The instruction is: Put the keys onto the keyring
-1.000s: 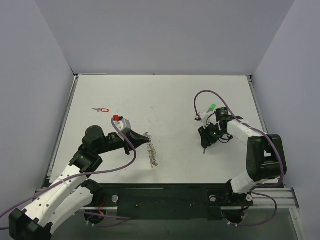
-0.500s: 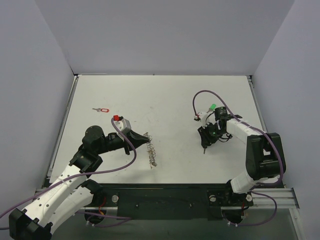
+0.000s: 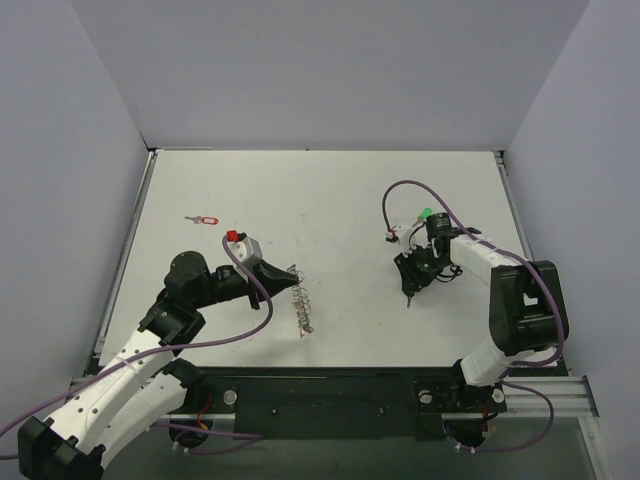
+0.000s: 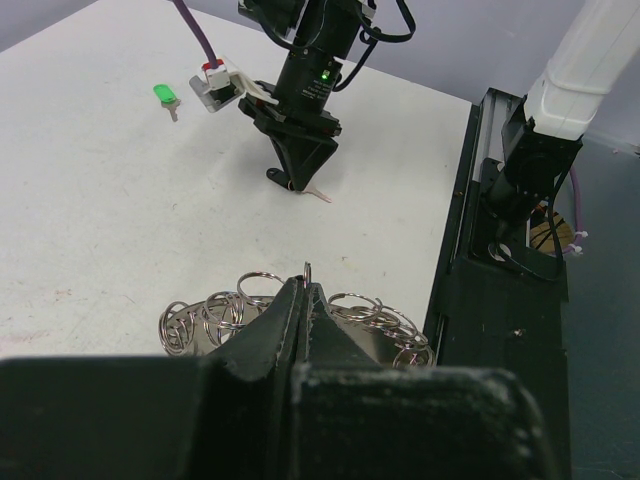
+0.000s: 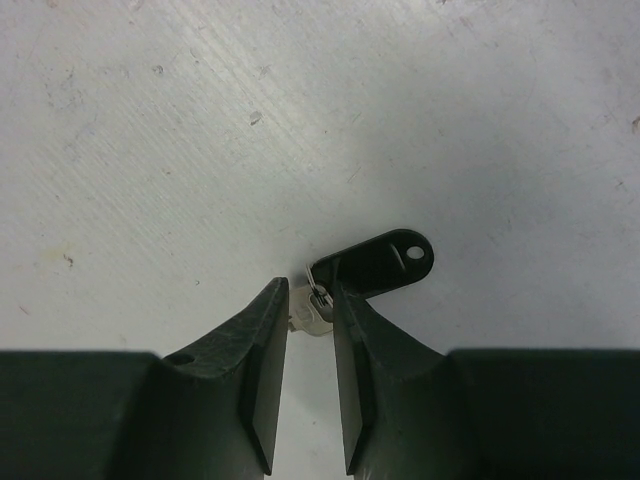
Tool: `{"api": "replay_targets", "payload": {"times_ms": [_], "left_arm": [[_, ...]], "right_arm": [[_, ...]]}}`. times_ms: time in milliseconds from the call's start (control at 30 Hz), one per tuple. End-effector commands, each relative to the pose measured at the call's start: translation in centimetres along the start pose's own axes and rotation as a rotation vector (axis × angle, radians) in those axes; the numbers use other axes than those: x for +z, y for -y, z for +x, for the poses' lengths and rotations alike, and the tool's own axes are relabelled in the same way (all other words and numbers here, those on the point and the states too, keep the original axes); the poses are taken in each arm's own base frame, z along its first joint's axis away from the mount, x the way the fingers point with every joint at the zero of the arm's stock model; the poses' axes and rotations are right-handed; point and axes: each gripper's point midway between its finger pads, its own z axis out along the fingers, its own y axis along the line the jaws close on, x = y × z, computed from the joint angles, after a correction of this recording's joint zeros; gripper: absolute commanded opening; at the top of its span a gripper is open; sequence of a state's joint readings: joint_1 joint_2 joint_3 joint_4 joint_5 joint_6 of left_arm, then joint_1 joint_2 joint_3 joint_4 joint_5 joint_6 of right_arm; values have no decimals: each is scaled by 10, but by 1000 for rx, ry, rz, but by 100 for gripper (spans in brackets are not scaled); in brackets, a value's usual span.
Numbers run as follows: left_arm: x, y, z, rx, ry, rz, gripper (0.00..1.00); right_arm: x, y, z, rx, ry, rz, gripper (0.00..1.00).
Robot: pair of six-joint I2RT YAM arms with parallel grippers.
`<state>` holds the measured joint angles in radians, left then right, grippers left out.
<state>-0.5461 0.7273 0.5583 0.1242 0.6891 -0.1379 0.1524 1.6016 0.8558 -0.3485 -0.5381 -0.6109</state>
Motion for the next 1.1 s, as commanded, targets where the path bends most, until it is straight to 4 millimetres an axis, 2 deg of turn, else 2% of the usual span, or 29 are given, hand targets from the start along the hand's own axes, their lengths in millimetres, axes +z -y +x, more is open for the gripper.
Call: {"api": "replay_targets", "payload": {"times_ms": [0,1067], "left_arm": [[-2,8,-43,90,111,28,0],[-2,8,-43,90,112,26,0]], "right_arm": [[-4,-3,-3,-18,-16,-14,21],[-4,-3,-2,-22,-31,-26,10]]}}
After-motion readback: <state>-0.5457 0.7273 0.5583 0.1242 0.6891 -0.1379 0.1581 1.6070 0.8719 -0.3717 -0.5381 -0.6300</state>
